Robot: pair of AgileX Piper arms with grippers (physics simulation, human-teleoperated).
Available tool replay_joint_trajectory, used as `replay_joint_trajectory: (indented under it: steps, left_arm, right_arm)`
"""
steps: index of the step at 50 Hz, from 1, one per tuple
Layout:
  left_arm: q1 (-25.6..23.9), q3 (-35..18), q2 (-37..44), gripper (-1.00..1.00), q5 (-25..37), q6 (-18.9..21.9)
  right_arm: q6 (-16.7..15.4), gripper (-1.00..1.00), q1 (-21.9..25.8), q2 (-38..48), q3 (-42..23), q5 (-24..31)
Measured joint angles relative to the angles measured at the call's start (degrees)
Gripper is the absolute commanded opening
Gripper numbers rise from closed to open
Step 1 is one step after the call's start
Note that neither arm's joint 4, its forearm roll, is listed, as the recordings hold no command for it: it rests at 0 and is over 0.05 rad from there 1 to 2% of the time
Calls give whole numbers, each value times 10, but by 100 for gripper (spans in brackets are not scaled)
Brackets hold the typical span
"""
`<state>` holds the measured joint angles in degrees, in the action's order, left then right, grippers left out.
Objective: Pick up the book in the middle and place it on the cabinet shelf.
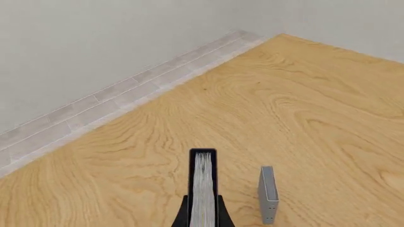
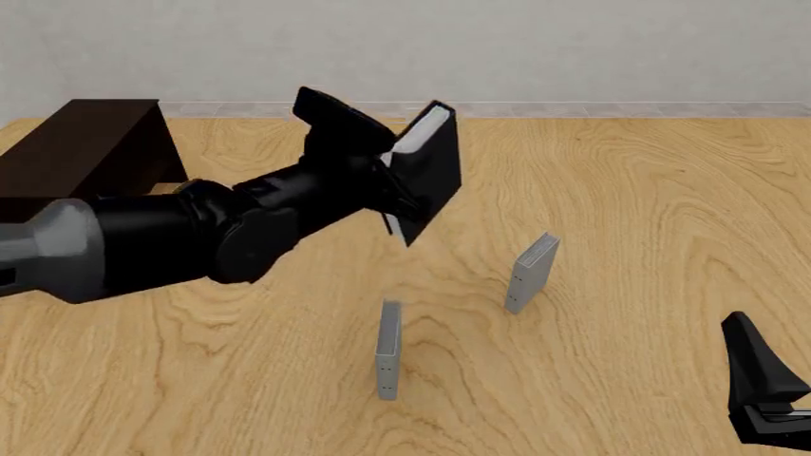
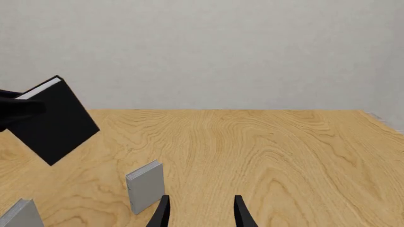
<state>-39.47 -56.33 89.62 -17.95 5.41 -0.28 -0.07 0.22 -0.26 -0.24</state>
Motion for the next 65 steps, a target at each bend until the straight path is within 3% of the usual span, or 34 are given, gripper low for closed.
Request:
replay_joint_trajectory:
  steps: [21,46,65]
  left_arm:
    - [45,-21,-45,-100,13,30]
    - [127,-37,-73,-100,40,131]
    - [165,-93,-59,-100,135,213]
  right_arm:
    - [0,100,0,0,0,0]
    - [0,100,0,0,0,0]
    - [0,100,0,0,0,0]
